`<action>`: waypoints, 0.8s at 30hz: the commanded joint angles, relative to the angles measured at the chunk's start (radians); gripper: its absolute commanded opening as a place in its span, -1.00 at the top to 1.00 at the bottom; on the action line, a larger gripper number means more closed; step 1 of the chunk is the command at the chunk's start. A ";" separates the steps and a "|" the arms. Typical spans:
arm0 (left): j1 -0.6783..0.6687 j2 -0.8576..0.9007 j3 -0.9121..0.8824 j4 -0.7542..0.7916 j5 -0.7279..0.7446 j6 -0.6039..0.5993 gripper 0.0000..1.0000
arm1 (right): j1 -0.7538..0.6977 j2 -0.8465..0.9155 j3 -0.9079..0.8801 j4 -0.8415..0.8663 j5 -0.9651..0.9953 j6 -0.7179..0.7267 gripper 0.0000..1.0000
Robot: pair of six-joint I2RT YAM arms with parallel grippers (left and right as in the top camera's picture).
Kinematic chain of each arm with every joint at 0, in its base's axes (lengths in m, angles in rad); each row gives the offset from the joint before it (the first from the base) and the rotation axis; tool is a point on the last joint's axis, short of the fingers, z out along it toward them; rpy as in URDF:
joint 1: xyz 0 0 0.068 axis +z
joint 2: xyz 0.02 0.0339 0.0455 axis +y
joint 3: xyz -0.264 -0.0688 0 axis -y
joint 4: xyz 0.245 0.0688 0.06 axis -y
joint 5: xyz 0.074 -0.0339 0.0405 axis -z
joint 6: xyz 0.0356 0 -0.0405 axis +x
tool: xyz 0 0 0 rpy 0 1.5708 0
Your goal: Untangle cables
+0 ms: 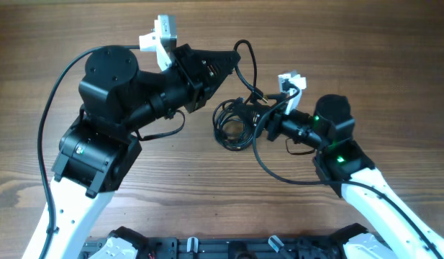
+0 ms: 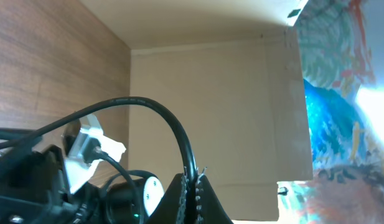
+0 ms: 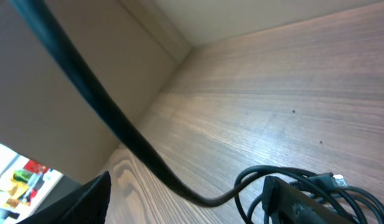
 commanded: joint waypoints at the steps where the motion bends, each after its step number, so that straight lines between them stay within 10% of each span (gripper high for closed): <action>1: 0.000 -0.013 0.025 0.010 0.024 -0.076 0.92 | 0.034 0.052 0.011 0.023 0.015 -0.022 -0.46; 8: 0.000 -0.013 0.025 0.010 0.023 -0.075 0.91 | 0.034 0.054 0.011 0.112 0.036 0.061 0.91; 12: 0.000 -0.011 0.025 0.003 0.018 -0.071 0.73 | 0.034 0.021 0.011 0.168 0.036 0.169 0.91; 20: 0.000 -0.002 0.025 -0.104 -0.105 0.020 -0.40 | -0.021 -0.195 0.011 0.124 0.139 0.356 0.91; 24: 0.000 -0.001 0.025 -0.152 -0.121 0.117 -0.61 | -0.031 -0.220 0.011 0.174 0.161 0.489 0.91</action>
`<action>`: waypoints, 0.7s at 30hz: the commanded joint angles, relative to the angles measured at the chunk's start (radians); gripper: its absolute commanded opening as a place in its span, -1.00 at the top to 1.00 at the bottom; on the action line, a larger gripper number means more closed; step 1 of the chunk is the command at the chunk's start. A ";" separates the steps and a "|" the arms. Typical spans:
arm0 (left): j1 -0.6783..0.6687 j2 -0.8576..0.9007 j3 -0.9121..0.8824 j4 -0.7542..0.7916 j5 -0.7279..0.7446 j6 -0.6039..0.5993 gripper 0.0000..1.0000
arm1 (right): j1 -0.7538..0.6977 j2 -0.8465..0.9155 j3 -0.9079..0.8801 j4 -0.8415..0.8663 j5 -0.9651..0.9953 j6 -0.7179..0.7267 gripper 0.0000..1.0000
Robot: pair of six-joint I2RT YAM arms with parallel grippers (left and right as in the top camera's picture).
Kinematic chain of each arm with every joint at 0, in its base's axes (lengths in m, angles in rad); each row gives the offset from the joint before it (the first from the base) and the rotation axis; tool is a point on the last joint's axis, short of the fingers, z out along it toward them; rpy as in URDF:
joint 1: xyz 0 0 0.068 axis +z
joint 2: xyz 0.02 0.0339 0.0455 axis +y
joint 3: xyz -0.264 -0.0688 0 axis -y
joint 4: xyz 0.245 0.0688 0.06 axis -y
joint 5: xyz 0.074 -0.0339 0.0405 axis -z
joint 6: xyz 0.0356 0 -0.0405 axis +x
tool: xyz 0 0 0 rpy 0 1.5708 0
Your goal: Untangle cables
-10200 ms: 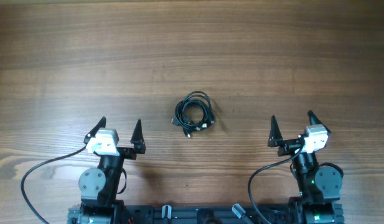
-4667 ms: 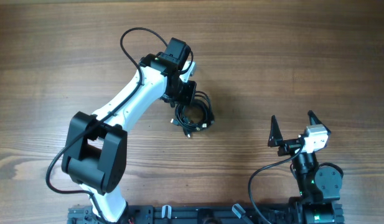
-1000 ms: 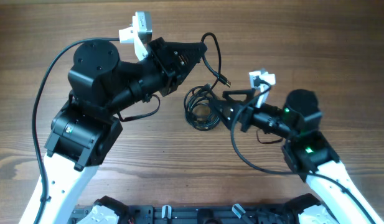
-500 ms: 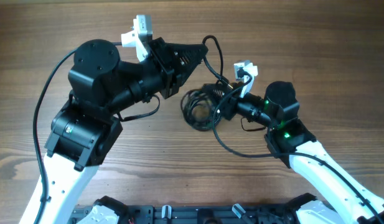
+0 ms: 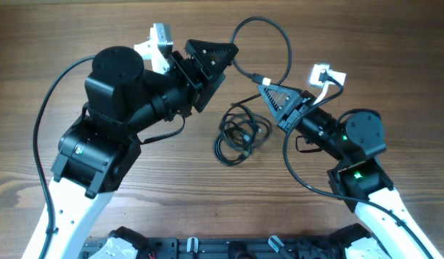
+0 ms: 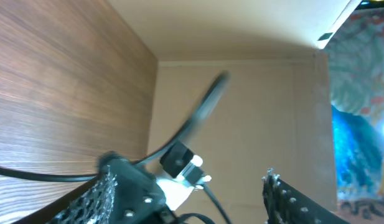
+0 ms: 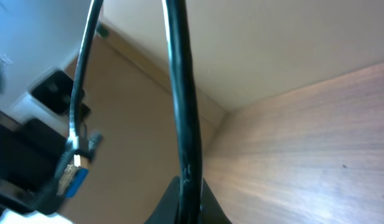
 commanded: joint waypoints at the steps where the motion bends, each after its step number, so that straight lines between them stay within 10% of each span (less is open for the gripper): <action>1: 0.000 -0.001 0.021 -0.065 -0.046 0.097 -0.63 | -0.003 -0.024 0.012 0.064 0.053 0.130 0.91; 21: -0.010 0.240 0.019 -0.518 -0.243 0.360 -0.86 | -0.002 0.041 0.012 0.565 0.243 0.643 0.91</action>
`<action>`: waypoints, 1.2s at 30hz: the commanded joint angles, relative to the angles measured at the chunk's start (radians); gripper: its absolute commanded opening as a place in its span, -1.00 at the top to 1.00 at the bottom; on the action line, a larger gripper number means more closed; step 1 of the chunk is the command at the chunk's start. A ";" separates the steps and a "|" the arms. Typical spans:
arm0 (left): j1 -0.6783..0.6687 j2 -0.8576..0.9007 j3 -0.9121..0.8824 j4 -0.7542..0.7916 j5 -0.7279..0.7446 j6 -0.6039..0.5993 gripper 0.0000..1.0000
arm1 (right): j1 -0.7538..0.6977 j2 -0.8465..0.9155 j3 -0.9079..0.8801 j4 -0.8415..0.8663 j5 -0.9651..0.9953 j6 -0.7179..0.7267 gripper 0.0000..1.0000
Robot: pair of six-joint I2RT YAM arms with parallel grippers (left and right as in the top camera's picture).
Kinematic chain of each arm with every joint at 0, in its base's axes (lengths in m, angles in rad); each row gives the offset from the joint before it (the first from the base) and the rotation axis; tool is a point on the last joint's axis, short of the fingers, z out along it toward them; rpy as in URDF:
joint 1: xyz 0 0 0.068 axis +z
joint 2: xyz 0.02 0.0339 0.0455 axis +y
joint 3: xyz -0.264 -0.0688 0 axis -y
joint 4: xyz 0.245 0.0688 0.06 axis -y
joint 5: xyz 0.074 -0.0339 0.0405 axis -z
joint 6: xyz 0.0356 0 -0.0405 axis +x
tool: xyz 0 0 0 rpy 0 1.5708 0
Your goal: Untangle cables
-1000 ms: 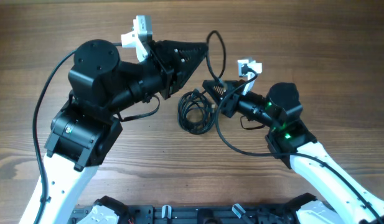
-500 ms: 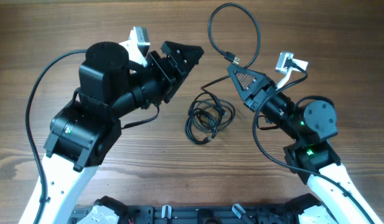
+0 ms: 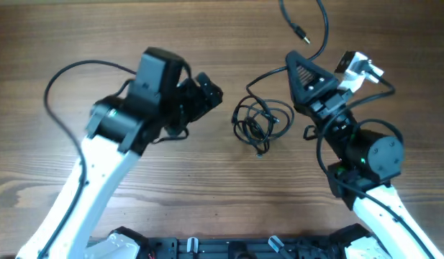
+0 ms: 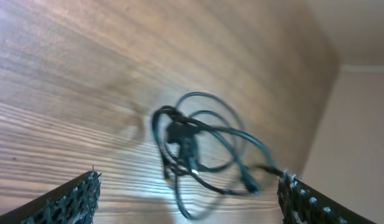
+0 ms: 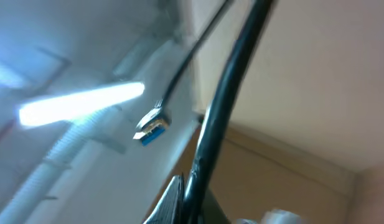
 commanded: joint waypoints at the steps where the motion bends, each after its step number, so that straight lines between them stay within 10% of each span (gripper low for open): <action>1: -0.008 0.077 0.006 -0.001 0.018 0.047 -0.84 | -0.002 0.012 0.017 0.067 0.031 0.068 0.91; 15: -0.063 0.175 0.005 -0.001 0.215 0.634 -0.94 | -0.002 0.012 0.017 0.066 0.027 0.121 0.91; 21: -0.074 0.277 0.005 0.118 0.113 0.612 -0.95 | -0.002 0.012 0.017 0.068 -0.012 0.154 0.91; 28: -0.054 0.332 0.005 0.052 -0.254 0.430 -0.44 | -0.002 0.011 0.017 0.067 -0.058 0.031 0.91; 36: 0.072 0.332 0.005 -0.024 -0.260 0.406 -0.32 | -0.002 -0.032 0.079 0.117 0.095 0.002 0.91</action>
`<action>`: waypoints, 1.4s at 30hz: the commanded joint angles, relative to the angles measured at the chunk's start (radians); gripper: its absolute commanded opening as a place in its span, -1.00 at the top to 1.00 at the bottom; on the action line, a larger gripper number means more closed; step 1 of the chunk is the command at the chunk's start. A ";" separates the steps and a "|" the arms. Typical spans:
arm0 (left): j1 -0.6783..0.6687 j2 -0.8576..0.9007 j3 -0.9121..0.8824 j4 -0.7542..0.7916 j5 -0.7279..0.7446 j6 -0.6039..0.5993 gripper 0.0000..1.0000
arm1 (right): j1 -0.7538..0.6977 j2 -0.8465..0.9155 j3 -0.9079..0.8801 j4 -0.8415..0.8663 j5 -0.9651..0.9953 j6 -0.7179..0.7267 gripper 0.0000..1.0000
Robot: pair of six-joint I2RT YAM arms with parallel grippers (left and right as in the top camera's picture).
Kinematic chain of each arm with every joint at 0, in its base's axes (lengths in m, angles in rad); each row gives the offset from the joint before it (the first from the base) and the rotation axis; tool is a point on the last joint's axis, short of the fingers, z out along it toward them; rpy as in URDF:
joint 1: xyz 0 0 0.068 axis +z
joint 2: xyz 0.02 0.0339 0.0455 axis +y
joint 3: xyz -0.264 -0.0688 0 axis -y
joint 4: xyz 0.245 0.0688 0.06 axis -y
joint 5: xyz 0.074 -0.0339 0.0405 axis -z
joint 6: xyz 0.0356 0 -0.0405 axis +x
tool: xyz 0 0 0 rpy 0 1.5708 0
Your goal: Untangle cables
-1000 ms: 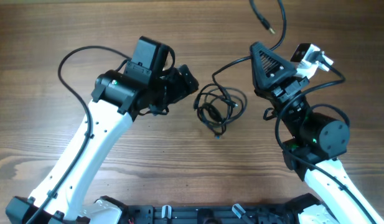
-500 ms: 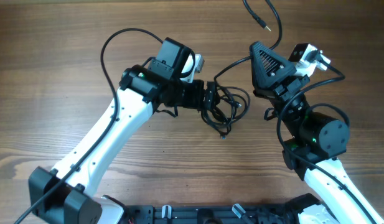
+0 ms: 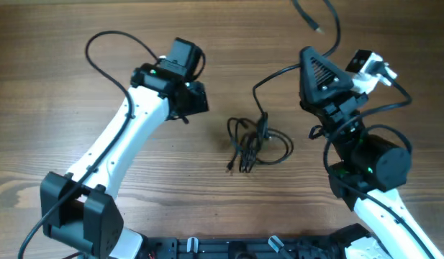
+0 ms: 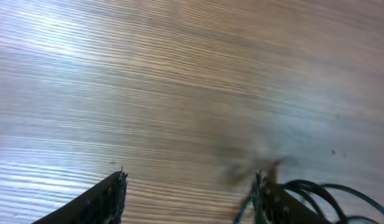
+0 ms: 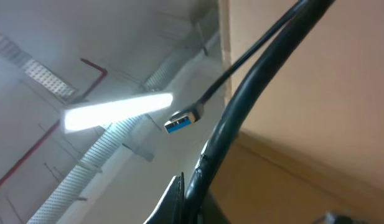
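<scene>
A tangle of black cables (image 3: 254, 144) lies on the wooden table (image 3: 78, 144). One black cable (image 3: 259, 90) rises out of it to my right gripper (image 3: 308, 61), which points upward and is shut on that cable (image 5: 241, 106). The free end, a USB plug (image 5: 182, 121) with a blue insert, hangs past the jaws (image 3: 316, 29). To the left of the tangle and low over the wood, my left gripper (image 3: 191, 101) is open. Its fingers (image 4: 111, 196) have only bare table between them, and a cable loop (image 4: 322, 193) shows at the lower right.
Each arm's own black lead arcs over the table, one at the upper left (image 3: 114, 39) and one beside the right arm (image 3: 394, 101). A black rail (image 3: 229, 248) runs along the front edge.
My left arm has stretched out and its open gripper now sits lower, over bare wood left of the tangle. The tangle lies slightly nearer and more drawn out. My right gripper still holds the cable up.
First my left gripper was shut on a raised cable and my right gripper was open by the tangle. Then the left was open and the right shut on the cable. Then the right held it high with the plug free, as it does now.
</scene>
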 commanded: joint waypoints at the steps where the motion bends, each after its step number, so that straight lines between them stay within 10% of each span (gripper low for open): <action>1: 0.031 0.006 0.005 -0.015 -0.014 -0.021 -0.29 | -0.002 -0.022 0.082 0.015 0.045 -0.037 0.91; 9: 0.031 0.006 0.005 0.018 0.755 0.338 -0.70 | -0.002 -0.003 0.085 -0.223 0.261 -0.046 0.91; 17: -0.053 0.006 0.005 -0.071 1.066 0.659 -0.76 | -0.002 0.020 0.085 -0.216 0.270 -0.037 0.92; 20: -0.169 0.006 0.005 -0.036 0.911 0.625 -0.76 | -0.002 0.020 0.085 -0.215 0.277 -0.011 0.91; 29: -0.350 0.008 0.002 0.217 0.095 0.003 -0.57 | -0.002 0.016 0.085 -0.065 0.248 0.087 0.91; 42: -0.233 0.008 0.002 0.082 -0.296 -0.099 -0.36 | -0.003 -0.203 0.085 -0.241 0.491 -0.272 0.91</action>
